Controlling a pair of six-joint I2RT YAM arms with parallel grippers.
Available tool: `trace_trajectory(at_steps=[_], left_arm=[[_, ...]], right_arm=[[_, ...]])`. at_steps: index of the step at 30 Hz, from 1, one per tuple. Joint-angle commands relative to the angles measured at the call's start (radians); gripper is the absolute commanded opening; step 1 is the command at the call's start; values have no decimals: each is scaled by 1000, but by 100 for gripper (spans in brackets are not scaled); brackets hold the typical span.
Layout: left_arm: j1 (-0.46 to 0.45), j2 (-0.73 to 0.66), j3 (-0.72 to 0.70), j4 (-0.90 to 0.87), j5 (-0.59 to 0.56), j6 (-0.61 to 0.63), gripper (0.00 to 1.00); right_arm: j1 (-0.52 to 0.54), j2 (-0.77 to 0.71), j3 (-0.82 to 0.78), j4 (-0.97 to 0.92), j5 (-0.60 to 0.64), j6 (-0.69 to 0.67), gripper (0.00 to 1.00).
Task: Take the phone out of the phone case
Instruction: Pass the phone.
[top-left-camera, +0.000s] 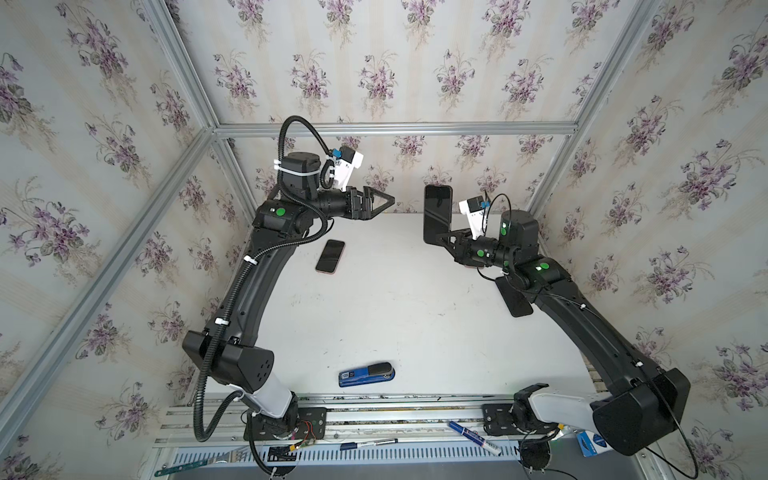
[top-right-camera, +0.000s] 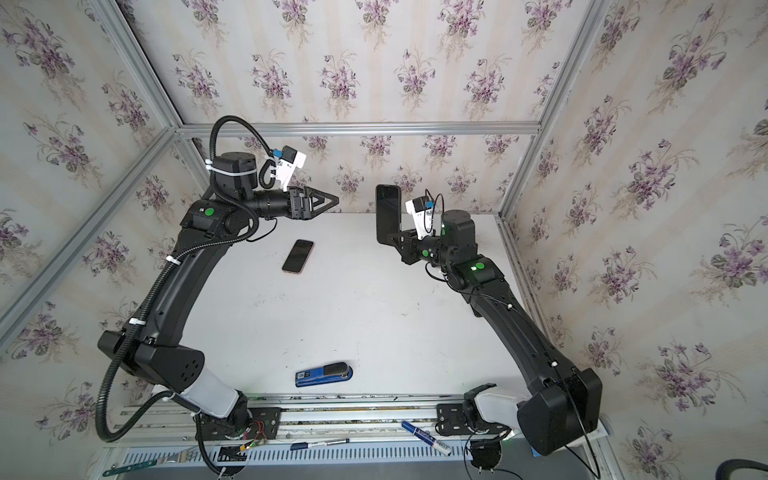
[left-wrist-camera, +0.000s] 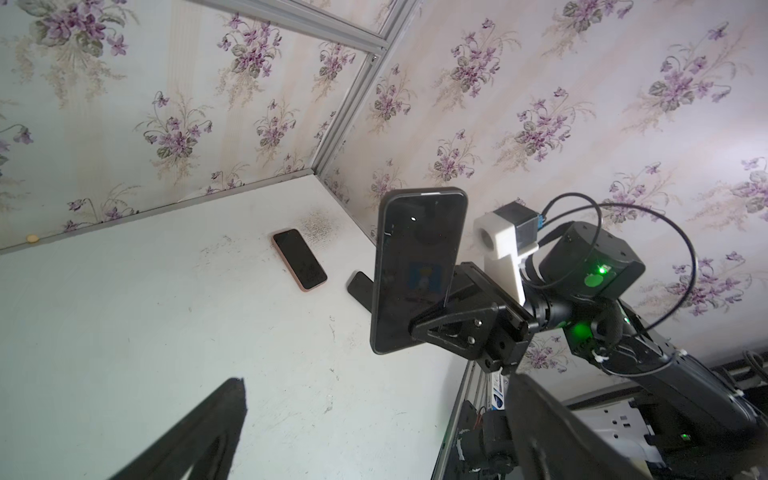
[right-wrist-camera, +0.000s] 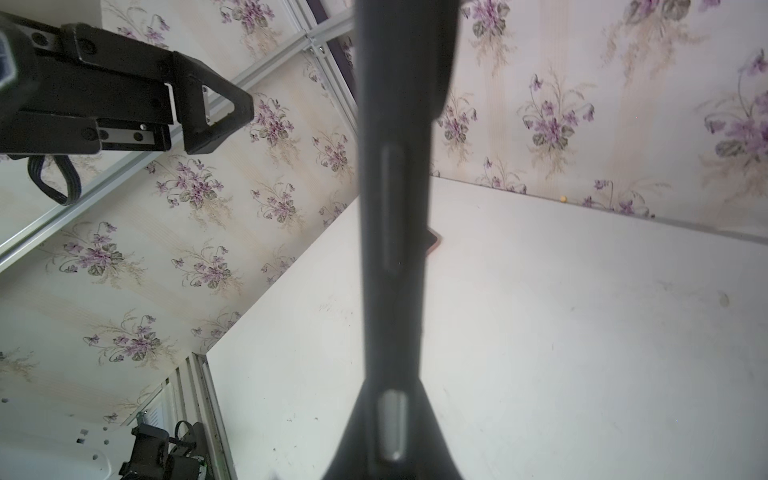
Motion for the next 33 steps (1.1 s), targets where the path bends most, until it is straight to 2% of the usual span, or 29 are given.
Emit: trace_trajectory(at_steps=[1, 8, 17, 22, 27, 33], left_arm=[[-3, -22, -5, 16, 60, 86, 100], [-3, -44, -34, 16, 138, 153, 100], [-1, -79, -98, 17, 186, 237, 100], [-2, -84, -117, 31, 203, 247, 100], [-4, -101, -144, 46, 213, 269, 100], [-20, -60, -124, 89, 252, 241, 100]], right_arm=[[1, 15, 20, 156, -100, -55, 0], [1, 51, -20, 303, -252, -12, 0], [-3, 104, -91, 495, -363, 50, 0], [-3, 137, -101, 547, -405, 59, 0], [-5, 154, -154, 707, -429, 116, 0], [-5, 158, -180, 747, -461, 125, 0]])
